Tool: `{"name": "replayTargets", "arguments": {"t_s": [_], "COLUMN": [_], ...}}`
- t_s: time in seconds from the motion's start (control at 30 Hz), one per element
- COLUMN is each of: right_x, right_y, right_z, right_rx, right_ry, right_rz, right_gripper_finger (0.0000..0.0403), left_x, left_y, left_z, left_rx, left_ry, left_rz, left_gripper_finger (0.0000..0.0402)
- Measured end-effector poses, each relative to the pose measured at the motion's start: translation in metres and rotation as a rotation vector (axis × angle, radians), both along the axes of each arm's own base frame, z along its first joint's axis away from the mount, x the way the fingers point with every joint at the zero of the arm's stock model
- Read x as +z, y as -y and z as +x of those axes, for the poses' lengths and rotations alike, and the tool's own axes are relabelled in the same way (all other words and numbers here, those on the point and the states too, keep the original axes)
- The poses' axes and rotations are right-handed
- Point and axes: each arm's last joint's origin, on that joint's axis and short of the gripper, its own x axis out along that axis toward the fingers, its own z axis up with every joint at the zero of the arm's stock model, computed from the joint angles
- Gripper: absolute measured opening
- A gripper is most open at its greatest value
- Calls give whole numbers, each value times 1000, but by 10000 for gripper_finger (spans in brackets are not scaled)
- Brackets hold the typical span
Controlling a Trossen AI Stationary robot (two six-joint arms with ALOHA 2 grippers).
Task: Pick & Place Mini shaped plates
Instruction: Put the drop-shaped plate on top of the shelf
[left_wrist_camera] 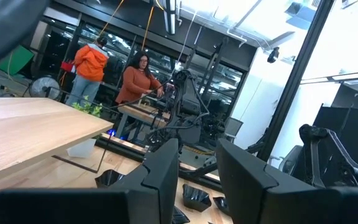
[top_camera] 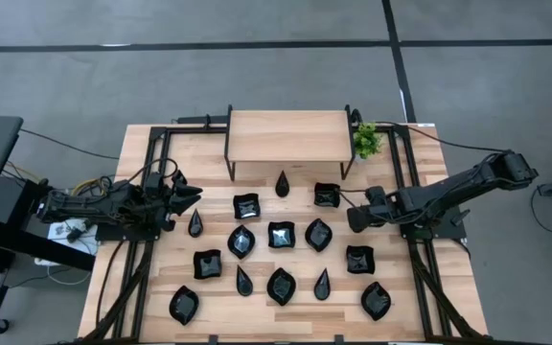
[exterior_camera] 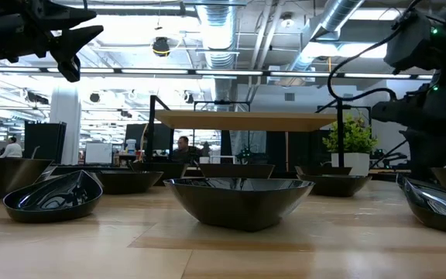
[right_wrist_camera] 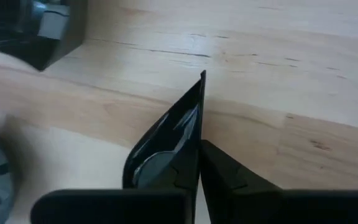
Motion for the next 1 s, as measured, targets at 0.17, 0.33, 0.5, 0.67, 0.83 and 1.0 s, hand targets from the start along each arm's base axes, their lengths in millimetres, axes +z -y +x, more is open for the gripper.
{"name": "replayTargets", "arguments": {"t_s": [0.17,0.33,0.5,0.67,0.83,1.0], "right_x": [12,30,61,104,151,189], "right_y": [0,0,1,10,31,60], "right_z": [1,3,8,14,19,23], "right_rx": [42,84,144,199,242,298], "right_ry": [42,111,230,355,425,420], "right_rz": [-6,-22,-72,-192,-376,-521], "right_gripper_finger": [8,9,9,10,6,7], "left_x": [0,0,1,1,1,1], "left_y": [0,0,0,0,0,0], "left_z": [0,0,0,0,0,0], "left_rx": [1,1,1,1,1,1], "left_ry": [0,4,7,7,13,14], "left_rz": [3,3,3,3,2,2], "left_gripper_finger": [112,112,112,112,112,112]}}
